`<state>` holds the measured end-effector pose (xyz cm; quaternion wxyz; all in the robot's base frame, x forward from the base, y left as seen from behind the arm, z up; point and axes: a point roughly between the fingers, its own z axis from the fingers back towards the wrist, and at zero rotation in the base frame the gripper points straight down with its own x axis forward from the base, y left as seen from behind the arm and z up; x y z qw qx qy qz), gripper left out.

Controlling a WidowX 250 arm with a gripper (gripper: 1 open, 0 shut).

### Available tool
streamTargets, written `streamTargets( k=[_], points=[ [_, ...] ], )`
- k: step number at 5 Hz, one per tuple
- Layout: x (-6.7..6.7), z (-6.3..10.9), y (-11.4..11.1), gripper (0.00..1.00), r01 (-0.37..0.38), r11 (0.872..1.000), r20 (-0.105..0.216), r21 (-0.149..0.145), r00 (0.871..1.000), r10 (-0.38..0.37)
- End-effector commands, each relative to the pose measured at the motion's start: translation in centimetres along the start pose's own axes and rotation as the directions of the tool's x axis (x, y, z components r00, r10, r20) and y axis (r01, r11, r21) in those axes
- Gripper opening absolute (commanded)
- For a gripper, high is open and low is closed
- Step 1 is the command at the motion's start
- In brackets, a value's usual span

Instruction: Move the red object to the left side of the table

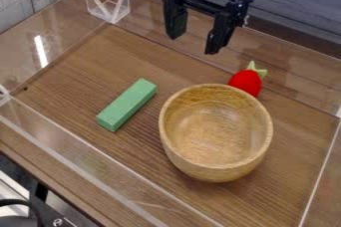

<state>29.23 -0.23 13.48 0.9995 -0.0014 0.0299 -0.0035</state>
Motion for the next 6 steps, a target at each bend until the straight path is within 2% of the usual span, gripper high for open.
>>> streamTargets(
  k=[1,2,3,4,5,6],
  points=[
    [0.3,-1.0,-0.6,1.00,0.014,1.000,-0.025,-0.006,1.000,-0.014],
    [1.9,-1.9,-2.9,1.00,0.089,0.996,-0.030,-0.008,0.996,-0.089],
    [3.8,-2.4,-5.9,1.00,0.177,0.984,-0.018,-0.002,0.984,-0.177],
    [5.1,-3.3,-8.5,1.00,0.234,0.972,-0.024,-0.001,0.972,-0.234],
    [6.2,-4.8,-8.5,1.00,0.252,0.968,-0.050,0.002,0.967,-0.251],
    [7.3,-6.0,-7.8,1.00,0.251,0.968,-0.069,0.019,0.966,-0.250]
  ],
)
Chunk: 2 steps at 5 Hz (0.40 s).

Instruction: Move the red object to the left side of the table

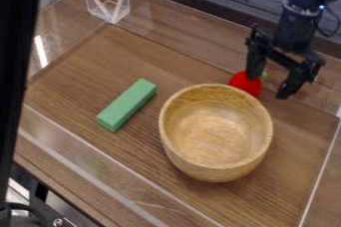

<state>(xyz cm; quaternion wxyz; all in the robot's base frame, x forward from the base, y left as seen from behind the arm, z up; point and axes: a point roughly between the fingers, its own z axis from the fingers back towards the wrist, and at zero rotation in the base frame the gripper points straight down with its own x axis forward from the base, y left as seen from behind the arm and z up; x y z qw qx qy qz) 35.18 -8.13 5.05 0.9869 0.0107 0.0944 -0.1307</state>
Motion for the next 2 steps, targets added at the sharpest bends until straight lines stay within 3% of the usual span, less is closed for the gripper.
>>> streamTargets(
  k=[1,2],
  points=[
    [1.24,1.50,1.40,1.00,-0.008,1.000,0.055,0.017,0.998,0.007],
    [1.69,1.15,2.38,1.00,-0.017,1.000,0.055,0.026,0.998,0.016]
  ],
)
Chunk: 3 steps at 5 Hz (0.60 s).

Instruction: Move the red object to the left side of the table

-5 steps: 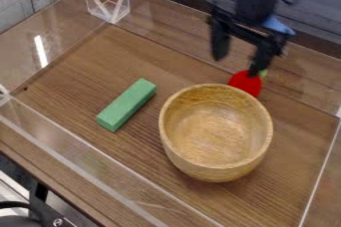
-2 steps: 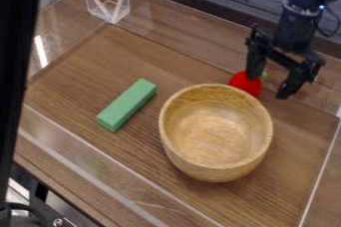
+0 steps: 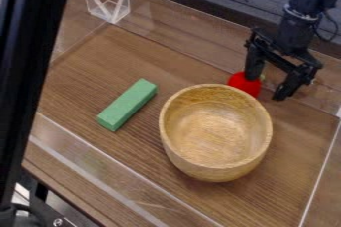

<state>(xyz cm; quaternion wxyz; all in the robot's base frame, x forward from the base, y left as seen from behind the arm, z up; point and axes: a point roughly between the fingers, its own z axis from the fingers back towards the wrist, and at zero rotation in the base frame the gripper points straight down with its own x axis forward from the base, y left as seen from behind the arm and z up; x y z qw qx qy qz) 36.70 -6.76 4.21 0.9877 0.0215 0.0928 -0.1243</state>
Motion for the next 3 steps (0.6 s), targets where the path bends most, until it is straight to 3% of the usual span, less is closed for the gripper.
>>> streamTargets(
  k=[1,3],
  points=[
    [0.35,1.42,1.35,1.00,-0.013,1.000,0.065,0.013,0.998,0.012],
    [-0.04,0.69,1.99,1.00,-0.032,0.999,0.082,0.016,0.996,0.031]
  ],
)
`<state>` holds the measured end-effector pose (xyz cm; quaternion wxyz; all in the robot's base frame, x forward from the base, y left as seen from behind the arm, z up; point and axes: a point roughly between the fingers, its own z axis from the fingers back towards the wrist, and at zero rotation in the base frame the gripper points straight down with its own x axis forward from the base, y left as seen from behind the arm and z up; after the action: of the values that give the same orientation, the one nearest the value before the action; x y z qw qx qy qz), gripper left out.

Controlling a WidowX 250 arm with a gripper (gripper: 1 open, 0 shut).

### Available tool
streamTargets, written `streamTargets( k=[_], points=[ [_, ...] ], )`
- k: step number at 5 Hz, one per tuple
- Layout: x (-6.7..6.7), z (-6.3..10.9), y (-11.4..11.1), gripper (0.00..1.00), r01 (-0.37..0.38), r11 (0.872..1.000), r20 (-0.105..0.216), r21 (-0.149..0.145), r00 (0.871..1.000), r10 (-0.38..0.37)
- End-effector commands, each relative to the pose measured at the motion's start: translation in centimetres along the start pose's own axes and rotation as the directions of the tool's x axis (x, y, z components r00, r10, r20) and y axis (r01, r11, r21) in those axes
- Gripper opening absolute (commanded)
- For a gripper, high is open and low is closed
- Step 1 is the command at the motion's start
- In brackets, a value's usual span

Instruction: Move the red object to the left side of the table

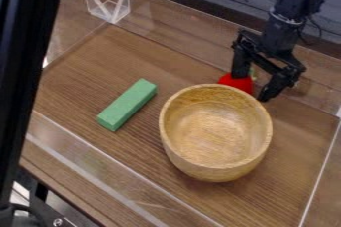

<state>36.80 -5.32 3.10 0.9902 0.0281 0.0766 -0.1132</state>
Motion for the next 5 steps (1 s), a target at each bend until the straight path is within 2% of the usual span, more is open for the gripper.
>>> streamTargets(
  k=[1,5],
  points=[
    [0.1,1.5,0.6,1.00,-0.014,1.000,0.056,0.000,0.998,0.014],
    [0.2,0.4,-0.2,1.00,-0.022,1.000,0.071,0.002,0.997,0.022]
  ],
)
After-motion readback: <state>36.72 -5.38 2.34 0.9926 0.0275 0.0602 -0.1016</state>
